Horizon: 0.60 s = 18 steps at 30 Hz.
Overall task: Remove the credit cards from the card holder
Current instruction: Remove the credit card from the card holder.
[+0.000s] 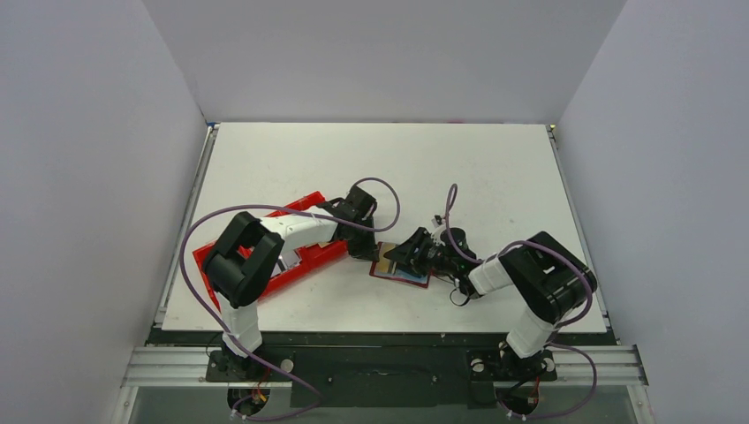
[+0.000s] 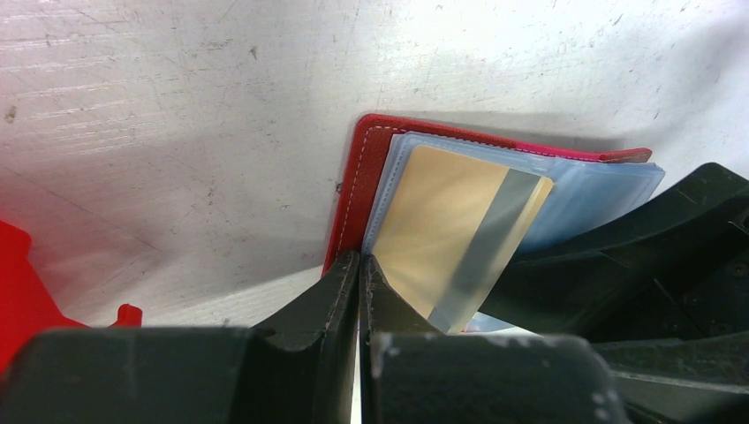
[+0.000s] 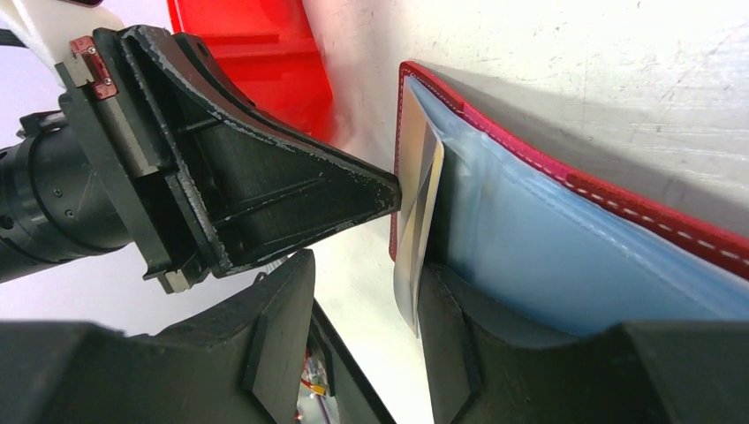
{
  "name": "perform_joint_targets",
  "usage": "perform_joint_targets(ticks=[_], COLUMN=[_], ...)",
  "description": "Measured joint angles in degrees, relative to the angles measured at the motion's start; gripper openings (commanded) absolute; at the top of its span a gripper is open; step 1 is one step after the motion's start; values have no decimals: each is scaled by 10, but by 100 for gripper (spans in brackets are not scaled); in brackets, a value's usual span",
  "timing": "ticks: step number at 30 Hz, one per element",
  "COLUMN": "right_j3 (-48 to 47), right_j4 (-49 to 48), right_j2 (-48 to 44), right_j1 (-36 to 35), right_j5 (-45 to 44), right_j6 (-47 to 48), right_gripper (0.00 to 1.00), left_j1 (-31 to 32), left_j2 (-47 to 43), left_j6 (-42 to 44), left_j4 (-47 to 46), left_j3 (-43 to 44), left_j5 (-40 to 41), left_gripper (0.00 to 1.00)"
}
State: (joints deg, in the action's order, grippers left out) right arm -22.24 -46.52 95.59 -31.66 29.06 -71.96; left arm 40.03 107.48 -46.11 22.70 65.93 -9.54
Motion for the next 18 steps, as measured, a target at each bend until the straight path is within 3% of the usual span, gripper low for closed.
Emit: perform_joint_targets(ticks=[18], right_j3=[20], right_j4=[-109], right_j2=[55], right_j1=[14], right_j5=[7], right_j6=[-51], right_gripper=[42], left_j1=[0], left_j2=[1], left_j6=[-3], left_j4=[-9], left_j3=[-1], left_j5=[-1], left_gripper=[0])
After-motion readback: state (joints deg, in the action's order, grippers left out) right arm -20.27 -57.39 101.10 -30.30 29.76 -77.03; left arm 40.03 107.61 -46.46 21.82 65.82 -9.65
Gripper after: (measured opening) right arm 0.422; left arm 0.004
